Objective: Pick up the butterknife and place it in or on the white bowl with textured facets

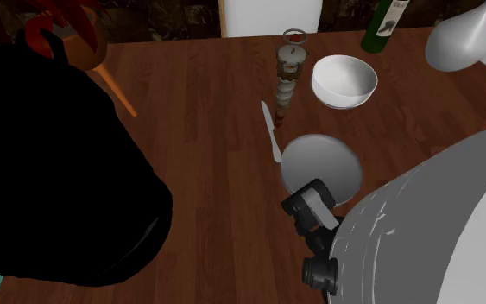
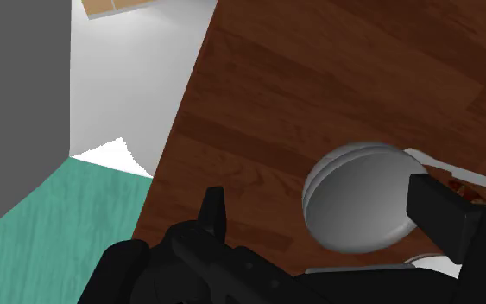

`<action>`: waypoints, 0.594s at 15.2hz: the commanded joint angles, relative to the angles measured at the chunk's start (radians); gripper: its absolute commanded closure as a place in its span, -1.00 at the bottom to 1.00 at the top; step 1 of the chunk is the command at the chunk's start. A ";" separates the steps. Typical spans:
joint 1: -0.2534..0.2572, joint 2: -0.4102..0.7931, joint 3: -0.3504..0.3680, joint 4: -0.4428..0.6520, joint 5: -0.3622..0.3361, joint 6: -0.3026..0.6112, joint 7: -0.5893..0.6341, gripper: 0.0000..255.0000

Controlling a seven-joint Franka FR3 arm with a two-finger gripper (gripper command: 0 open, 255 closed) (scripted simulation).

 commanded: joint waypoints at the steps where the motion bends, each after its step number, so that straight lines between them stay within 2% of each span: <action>1: 0.000 0.000 0.000 0.000 0.000 0.000 0.000 -1.00; 9: 0.088 0.291 -0.017 0.083 0.025 0.149 -0.173 -1.00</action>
